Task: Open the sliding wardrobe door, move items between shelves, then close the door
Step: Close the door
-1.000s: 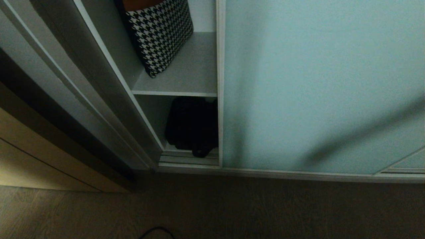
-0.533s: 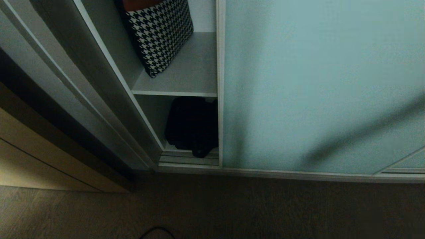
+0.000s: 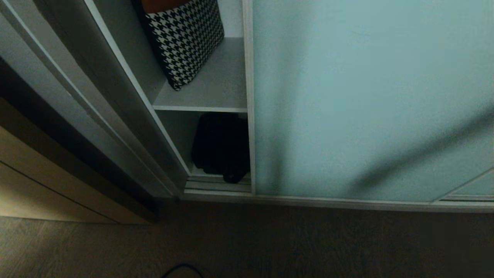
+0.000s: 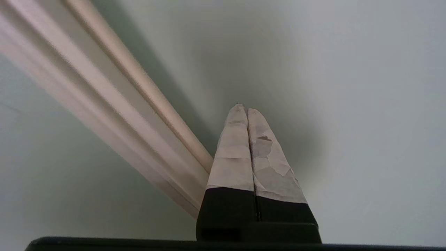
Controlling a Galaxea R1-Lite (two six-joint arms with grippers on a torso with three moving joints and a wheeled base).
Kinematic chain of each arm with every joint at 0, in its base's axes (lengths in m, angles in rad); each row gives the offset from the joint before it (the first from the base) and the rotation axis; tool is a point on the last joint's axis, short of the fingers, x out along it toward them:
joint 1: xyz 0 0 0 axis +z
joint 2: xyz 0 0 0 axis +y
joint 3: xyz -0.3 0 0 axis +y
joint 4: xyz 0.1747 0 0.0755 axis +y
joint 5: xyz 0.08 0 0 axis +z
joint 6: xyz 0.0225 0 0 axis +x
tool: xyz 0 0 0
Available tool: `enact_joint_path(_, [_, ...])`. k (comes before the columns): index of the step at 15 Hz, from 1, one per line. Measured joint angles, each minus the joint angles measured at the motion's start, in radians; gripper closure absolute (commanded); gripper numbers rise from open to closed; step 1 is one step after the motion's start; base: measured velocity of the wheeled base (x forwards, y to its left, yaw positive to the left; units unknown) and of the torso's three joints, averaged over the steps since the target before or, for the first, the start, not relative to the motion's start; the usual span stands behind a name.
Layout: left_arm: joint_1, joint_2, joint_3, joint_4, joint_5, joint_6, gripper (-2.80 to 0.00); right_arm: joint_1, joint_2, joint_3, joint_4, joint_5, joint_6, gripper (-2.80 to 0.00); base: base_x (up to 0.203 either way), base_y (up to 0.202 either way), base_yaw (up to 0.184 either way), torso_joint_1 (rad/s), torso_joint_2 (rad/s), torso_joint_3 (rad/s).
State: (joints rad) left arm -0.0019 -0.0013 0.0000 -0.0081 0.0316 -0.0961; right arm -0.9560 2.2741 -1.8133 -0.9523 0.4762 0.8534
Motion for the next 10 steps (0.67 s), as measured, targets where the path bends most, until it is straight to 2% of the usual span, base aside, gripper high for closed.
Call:
enact_joint_path(7, [0.000,0.000,0.000,0.000,0.000,0.000,0.00,0.006,-0.139,0.231,-0.025,0.049,0.001,0.00,0.000,0.000,0.000,0.000,0.00,0.000])
enact_joint_path(10, [0.000,0.000,0.000,0.000,0.000,0.000,0.00,0.005,-0.208,0.340,-0.098,0.078,0.001,0.00,0.000,0.000,0.000,0.000,0.00,0.000])
